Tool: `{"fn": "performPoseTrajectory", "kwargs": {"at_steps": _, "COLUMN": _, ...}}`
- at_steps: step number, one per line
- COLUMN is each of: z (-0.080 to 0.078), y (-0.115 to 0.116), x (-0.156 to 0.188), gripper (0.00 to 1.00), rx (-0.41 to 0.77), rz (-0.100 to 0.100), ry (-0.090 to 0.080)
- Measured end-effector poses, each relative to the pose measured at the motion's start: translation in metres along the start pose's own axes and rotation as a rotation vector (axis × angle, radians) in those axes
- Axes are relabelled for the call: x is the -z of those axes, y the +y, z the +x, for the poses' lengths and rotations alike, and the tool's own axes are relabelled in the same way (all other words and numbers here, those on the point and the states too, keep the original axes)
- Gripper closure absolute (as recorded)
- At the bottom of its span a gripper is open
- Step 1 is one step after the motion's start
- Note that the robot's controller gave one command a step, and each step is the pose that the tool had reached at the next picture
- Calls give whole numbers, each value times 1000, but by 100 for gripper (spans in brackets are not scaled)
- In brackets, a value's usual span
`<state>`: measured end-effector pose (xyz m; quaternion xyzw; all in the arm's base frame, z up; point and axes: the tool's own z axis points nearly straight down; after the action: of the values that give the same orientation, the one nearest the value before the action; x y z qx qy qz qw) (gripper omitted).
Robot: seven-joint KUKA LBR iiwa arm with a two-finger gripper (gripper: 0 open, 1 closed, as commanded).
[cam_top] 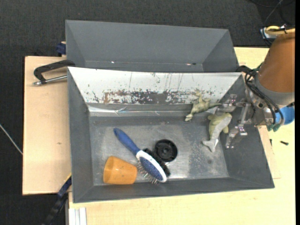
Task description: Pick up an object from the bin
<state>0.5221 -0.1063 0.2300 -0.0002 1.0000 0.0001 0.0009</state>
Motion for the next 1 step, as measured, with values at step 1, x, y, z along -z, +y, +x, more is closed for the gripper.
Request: {"fn": "performPoseTrajectory", "kwargs": {"at_steps": 1, "z": -60, "y": 107, "x": -62, "gripper": 0, "rx": 9, "rz": -5, "ry": -3}}
